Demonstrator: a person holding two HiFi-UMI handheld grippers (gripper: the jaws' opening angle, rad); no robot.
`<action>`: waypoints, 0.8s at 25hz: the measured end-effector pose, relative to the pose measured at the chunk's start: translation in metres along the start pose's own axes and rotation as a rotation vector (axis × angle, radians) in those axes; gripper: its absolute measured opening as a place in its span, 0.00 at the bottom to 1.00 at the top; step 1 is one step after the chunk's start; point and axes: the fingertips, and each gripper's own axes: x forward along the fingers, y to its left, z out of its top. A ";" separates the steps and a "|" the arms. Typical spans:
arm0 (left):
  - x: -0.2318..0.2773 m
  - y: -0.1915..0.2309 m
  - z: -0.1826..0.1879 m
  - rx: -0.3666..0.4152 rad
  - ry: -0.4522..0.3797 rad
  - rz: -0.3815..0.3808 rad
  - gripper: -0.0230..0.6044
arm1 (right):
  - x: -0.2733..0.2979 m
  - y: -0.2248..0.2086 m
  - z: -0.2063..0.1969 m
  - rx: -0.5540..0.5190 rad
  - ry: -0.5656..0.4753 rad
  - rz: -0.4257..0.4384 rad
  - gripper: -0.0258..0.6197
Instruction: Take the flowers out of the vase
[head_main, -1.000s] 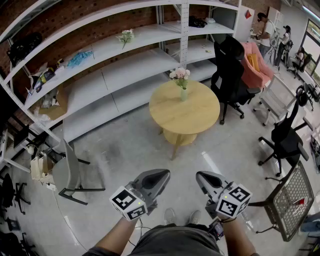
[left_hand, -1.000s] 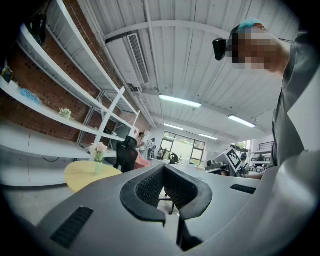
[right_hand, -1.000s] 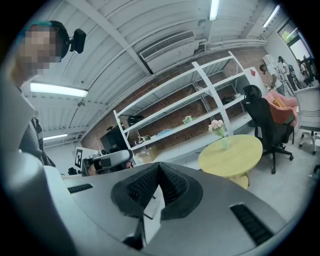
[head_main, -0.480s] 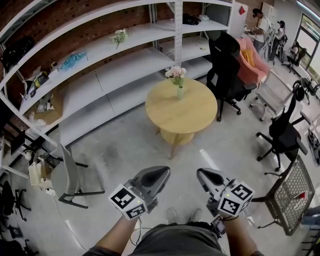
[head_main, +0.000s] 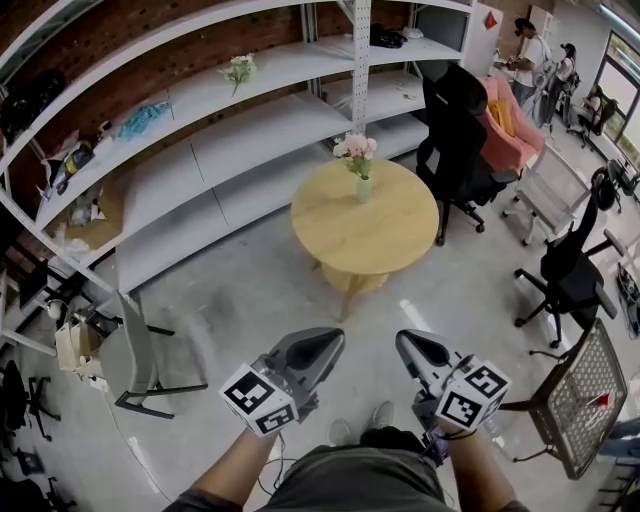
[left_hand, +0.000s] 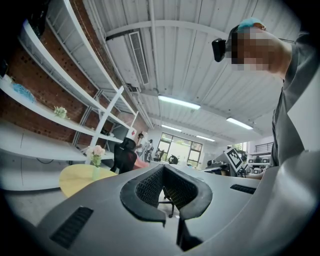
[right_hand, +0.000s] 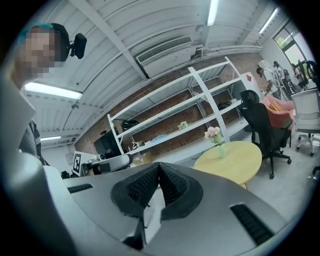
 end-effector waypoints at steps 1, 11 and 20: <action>0.005 0.003 0.001 0.002 0.000 0.001 0.05 | 0.003 -0.005 0.003 0.001 -0.003 0.001 0.05; 0.071 0.050 0.002 0.013 0.017 0.048 0.05 | 0.042 -0.081 0.029 0.019 -0.012 0.048 0.05; 0.146 0.112 0.003 -0.005 0.031 0.153 0.05 | 0.078 -0.167 0.061 0.032 0.030 0.122 0.05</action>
